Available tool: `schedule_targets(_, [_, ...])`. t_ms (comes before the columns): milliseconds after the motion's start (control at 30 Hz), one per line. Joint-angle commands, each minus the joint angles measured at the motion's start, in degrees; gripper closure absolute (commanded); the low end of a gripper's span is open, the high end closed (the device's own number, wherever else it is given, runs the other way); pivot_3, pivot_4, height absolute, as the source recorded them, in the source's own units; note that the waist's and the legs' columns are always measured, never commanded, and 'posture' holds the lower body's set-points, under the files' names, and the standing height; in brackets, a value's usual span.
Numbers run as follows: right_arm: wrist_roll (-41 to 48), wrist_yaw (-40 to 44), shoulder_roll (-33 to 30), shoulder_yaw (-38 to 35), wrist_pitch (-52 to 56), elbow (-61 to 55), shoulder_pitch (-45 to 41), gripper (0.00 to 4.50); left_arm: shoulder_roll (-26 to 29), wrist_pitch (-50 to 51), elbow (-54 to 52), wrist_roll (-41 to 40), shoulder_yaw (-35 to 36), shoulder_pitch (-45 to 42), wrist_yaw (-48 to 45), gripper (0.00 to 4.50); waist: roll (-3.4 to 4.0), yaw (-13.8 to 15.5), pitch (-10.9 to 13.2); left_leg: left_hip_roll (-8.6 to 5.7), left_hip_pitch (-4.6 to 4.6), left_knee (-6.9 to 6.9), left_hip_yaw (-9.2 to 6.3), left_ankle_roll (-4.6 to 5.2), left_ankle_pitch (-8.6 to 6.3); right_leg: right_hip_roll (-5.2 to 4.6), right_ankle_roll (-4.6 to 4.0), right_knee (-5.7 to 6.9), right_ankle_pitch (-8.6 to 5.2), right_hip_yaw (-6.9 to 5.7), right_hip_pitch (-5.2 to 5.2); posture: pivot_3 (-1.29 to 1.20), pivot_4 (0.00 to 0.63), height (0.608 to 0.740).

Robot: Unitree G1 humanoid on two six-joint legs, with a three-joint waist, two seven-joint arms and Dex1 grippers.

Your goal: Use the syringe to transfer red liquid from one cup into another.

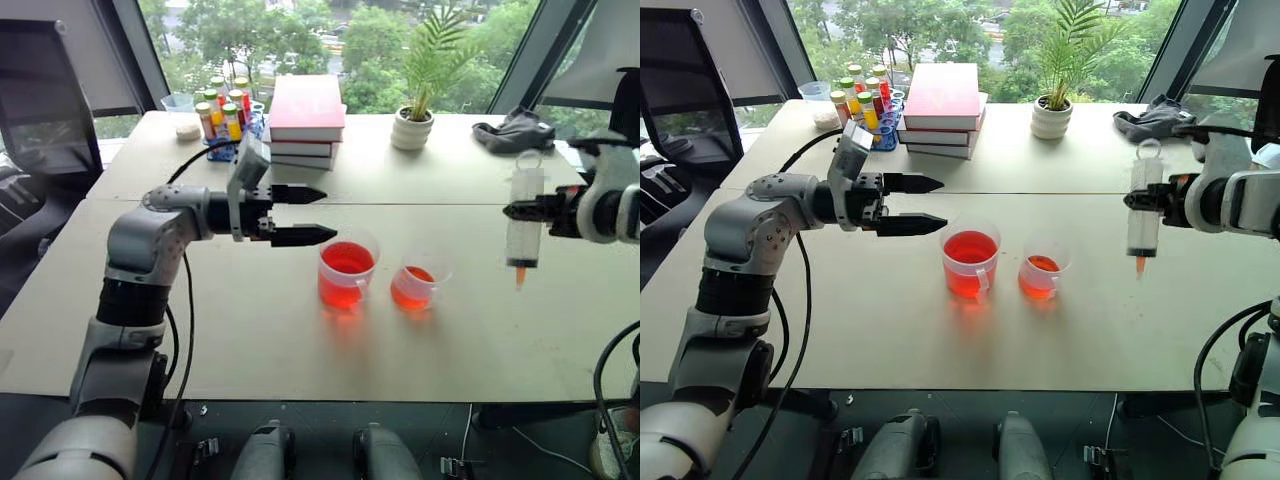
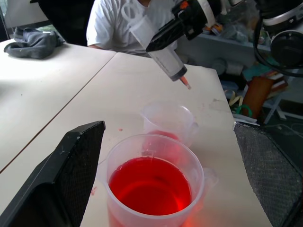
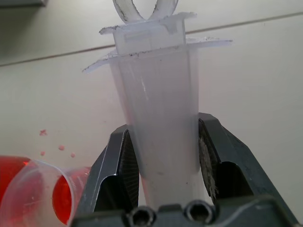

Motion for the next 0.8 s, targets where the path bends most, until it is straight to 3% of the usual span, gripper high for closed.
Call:
schedule_targets(33, [-5.1,6.4,-0.8,7.4,-2.1,5.6,1.1,3.12,1.0,1.0,-4.0,-2.3,1.2,1.2,2.0,0.03,0.00,-0.4,0.0,0.00,0.00,0.00,0.00,0.00,0.00,0.01,0.01,0.00,0.01,0.00,0.00,0.00,0.150,0.740])
schedule_targets(267, [-12.4,13.8,2.5,15.2,-6.2,14.4,1.8,3.12,3.3,3.2,-7.9,-4.5,1.3,3.0,4.1,0.03,0.00,-0.7,0.0,-0.01,-0.01,0.02,0.03,0.01,0.00,0.17,0.18,0.02,0.10,-0.01,-0.02,0.00,0.150,0.740])
schedule_targets(467, [-16.3,17.5,3.8,14.7,-7.3,16.6,0.8,0.03,5.3,4.5,-10.0,-6.2,1.1,4.3,5.0,0.00,-0.01,-0.8,0.0,-0.01,0.00,0.05,0.06,0.01,0.00,0.25,0.19,0.04,0.10,-0.04,-0.01,0.00,0.150,0.740])
schedule_targets(600, [-15.8,20.2,1.1,12.1,-5.4,11.4,1.2,0.03,6.7,4.9,-10.6,-6.7,0.9,4.9,4.9,0.00,0.01,-0.6,0.0,-0.01,-0.01,0.05,0.05,0.01,0.00,0.25,0.19,0.04,0.10,-0.06,-0.01,0.00,0.150,0.740])
schedule_targets(800, [-8.0,30.7,-9.6,-0.5,-8.5,-15.3,10.2,0.03,10.1,5.0,-11.3,-7.3,0.4,6.6,3.2,0.00,0.12,-0.5,0.1,-0.02,-0.07,0.01,0.01,0.07,-0.05,0.24,0.23,-0.01,0.07,-0.09,-0.05,0.00,0.150,0.740])
